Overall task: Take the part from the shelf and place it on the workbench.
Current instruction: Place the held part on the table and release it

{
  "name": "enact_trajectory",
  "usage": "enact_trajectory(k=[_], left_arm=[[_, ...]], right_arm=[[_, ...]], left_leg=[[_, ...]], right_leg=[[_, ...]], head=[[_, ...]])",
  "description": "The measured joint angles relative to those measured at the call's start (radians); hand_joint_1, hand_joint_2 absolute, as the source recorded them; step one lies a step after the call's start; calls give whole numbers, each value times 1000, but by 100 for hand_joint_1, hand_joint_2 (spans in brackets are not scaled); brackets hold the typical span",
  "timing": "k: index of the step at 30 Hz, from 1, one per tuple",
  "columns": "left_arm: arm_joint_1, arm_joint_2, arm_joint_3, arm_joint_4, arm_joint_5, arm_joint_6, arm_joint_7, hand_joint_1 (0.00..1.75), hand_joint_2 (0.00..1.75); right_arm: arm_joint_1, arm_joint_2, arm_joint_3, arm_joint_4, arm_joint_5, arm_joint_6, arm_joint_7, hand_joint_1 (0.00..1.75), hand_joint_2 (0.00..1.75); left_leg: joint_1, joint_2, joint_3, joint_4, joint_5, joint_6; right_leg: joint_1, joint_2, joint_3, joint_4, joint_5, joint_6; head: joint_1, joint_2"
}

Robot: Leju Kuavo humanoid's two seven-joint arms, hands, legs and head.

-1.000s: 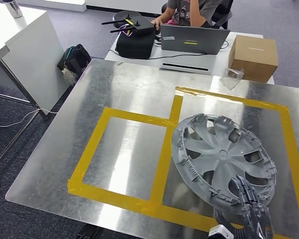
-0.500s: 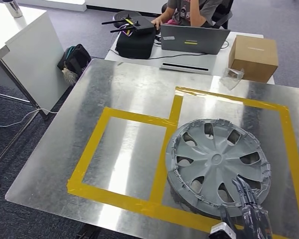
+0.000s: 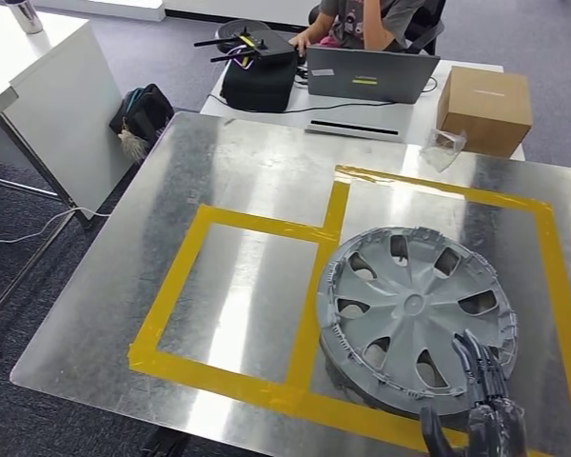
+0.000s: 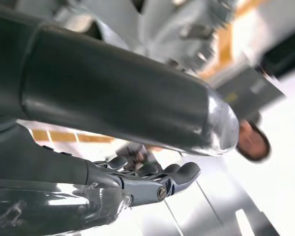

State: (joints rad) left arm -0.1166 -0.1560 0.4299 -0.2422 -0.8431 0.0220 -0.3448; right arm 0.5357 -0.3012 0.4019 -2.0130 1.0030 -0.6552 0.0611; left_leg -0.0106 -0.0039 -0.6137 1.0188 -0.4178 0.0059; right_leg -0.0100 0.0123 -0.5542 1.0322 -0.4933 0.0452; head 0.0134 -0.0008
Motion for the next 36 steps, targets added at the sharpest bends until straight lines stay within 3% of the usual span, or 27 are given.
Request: enact_trajectory(k=[5, 6, 8, 10, 11, 12, 13, 15, 16, 17, 20, 21, 23, 25, 26, 27, 28, 31, 32, 33, 35, 36], left_arm=[[2, -1, 15, 0, 7, 0, -6, 0, 0], [2, -2, 16, 0, 8, 0, -7, 0, 0], [2, -4, 17, 0, 9, 0, -9, 0, 0], [4, -5, 20, 0, 13, 0, -13, 0, 0], [6, -6, 22, 0, 15, 0, -15, 0, 0], [7, -6, 24, 0, 17, 1, -17, 0, 0], [8, -6, 27, 0, 19, 2, -19, 0, 0], [9, -6, 33, 0, 20, 6, -21, 0, 0], [9, -6, 36, 0, 21, 9, -22, 0, 0], [10, -6, 39, 0, 22, 13, -23, 0, 0], [14, -7, 47, 0, 24, 27, -26, 0, 0], [15, -7, 49, 0, 24, 32, -27, 0, 0], [18, -6, 55, 0, 24, 39, -28, 0, 0], [18, -6, 58, 0, 23, 41, -30, 0, 0], [19, -6, 59, 0, 22, 41, -31, 0, 0], [19, -6, 59, 0, 21, 41, -33, 0, 0], [19, -6, 59, 0, 20, 41, -33, 0, 0], [13, -7, 60, 0, 17, 41, -34, 0, 0], [10, -7, 59, 0, 15, 42, -34, 0, 0], [8, -7, 59, 0, 13, 43, -34, 0, 0], [12, -7, 60, 0, 9, 44, -34, 0, 0], [15, -6, 60, 0, 8, 45, -34, 0, 0]], right_arm=[[7, 32, 41, -37, 46, -16, -2, 0, 0], [7, 35, 43, -42, 48, -16, -3, 0, 0], [8, 41, 47, -48, 54, -16, -6, 0, 0], [11, 52, 48, -50, 65, -16, -15, 0, 0], [14, 61, 49, -50, 68, -16, -24, 0, 0], [18, 70, 50, -50, 68, -16, -34, 0, 0], [22, 82, 51, -50, 62, -16, -48, 0, 0], [30, 112, 50, -49, 24, -16, -103, 0, 0], [36, 133, 45, -48, -7, -16, -147, 0, 0], [44, 156, 35, -45, -46, -16, -199, 0, 0], [71, 229, -10, -29, -151, -16, -331, 0, 0], [78, 250, -24, -23, -175, -16, -355, 0, 0], [88, 285, -47, -10, -210, -16, -380, 0, 0], [95, 312, -66, 6, -228, -16, -392, 0, 0], [98, 322, -75, 15, -233, -16, -396, 0, 0], [99, 331, -82, 25, -236, -16, -399, 0, 0], [100, 338, -89, 32, -238, -16, -401, 0, 0], [103, 354, -104, 48, -237, -16, -405, 0, 0], [104, 358, -108, 52, -236, -16, -406, 0, 0], [104, 361, -111, 56, -236, -16, -407, 0, 0], [104, 364, -116, 67, -241, -16, -408, 0, 0], [104, 364, -118, 72, -246, -16, -408, 0, 0]], left_leg=[[-1, 1, 4, -12, 6, 12], [3, 3, 8, -21, 12, 16], [9, 5, 11, -33, 23, 21], [11, 6, 8, -34, 26, 21], [11, 7, 5, -34, 28, 20], [12, 7, 3, -33, 30, 17], [15, 7, 0, -32, 33, 13], [19, 5, -6, -27, 38, 0], [20, 4, -8, -23, 41, -7], [20, 3, -10, -21, 45, -15], [22, 1, -13, -26, 58, -35], [24, 2, -18, -19, 46, -40], [26, 2, -46, 55, -26, -47], [26, 2, -88, 192, -121, -49], [26, 2, -96, 243, -149, -49], [26, 2, -86, 259, -158, -47], [26, 2, -55, 233, -150, -44], [24, 11, 95, 30, -107, -33], [21, 12, 123, -17, -101, -29], [17, 13, 133, -40, -98, -24], [11, 6, 122, -45, -81, -10], [9, 5, 115, -47, -70, -2]], right_leg=[[-3, 0, 2, -6, 0, 11], [-1, -1, -2, 4, -11, 14], [-1, -2, -32, 80, -67, 19], [-3, -3, -81, 203, -135, 25], [-5, -4, -95, 241, -149, 28], [-6, -4, -91, 243, -143, 31], [-9, -5, -68, 205, -119, 34], [-14, -4, 7, 68, -61, 42], [-15, -3, 33, 16, -41, 40], [-15, 0, 44, -11, -32, 34], [-9, 2, 29, -8, -16, 2], [-8, 1, 23, -8, -9, -8], [-9, -2, 8, -9, 9, -25], [-5, -4, -13, -7, 29, -31], [-4, -5, -27, -7, 39, -32], [-2, -6, -40, -7, 48, -31], [0, -8, -51, -6, 57, -30], [3, -14, -76, -4, 81, -18], [3, -17, -81, -5, 89, -12], [3, -21, -83, -6, 96, -5], [-3, -28, -86, -14, 112, 8], [-6, -28, -91, -11, 105, 14]], head=[[0, 0], [1, 0], [3, 0], [4, 0], [3, 0], [3, 0], [3, 0], [4, 0], [4, 0], [2, 0], [-2, 0], [-3, 0], [-5, 0], [-6, 0], [-6, 0], [-6, 0], [-6, 0], [-6, 0], [-5, 0], [-5, 0], [-5, 0], [-7, 0]])
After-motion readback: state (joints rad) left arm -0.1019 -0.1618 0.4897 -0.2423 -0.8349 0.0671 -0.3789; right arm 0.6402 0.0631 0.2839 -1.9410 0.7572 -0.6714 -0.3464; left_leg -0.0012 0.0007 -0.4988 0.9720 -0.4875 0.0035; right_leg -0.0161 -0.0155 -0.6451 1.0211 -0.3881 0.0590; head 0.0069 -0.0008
